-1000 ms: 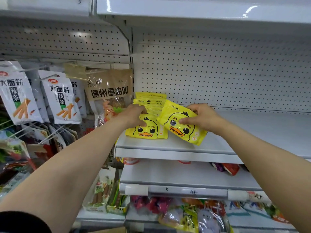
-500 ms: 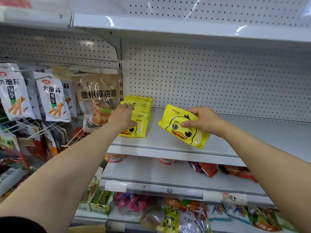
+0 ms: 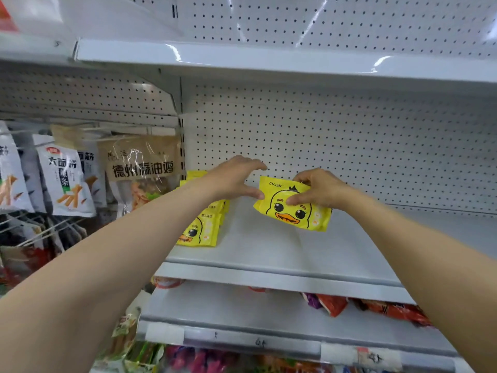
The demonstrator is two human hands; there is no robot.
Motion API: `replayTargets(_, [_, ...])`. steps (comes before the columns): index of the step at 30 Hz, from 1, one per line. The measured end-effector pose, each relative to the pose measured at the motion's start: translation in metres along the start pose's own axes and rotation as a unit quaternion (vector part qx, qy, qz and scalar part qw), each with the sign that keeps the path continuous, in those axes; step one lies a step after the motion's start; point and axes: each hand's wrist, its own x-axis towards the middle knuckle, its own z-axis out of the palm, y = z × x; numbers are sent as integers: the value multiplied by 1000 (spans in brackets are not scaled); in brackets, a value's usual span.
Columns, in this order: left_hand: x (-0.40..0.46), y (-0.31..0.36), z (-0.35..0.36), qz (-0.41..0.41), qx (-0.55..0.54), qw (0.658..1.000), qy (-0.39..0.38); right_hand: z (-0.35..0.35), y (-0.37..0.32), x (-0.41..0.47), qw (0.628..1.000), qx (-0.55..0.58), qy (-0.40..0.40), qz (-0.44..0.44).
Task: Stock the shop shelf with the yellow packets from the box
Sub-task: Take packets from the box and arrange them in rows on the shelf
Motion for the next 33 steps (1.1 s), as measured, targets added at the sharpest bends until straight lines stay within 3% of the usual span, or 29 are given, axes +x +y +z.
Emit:
replayTargets(4, [43, -23, 13, 0, -59, 998, -37, 8, -2, 44, 1000, -18, -8, -11])
replayTargets(12, [103, -74, 39, 2, -67, 997, -41, 34, 16, 123, 999, -41, -15, -2])
replayTargets(24, [140, -133, 86, -97, -28, 992, -79, 75, 52, 201, 994, -102, 12, 42])
replayTargets(29, [145, -138, 98, -83, 9, 994, -68, 85, 57, 217, 991, -125, 37, 38])
replayTargets(33, [147, -136, 99, -87, 64, 991, -77, 91, 57, 221, 987, -157, 10, 30])
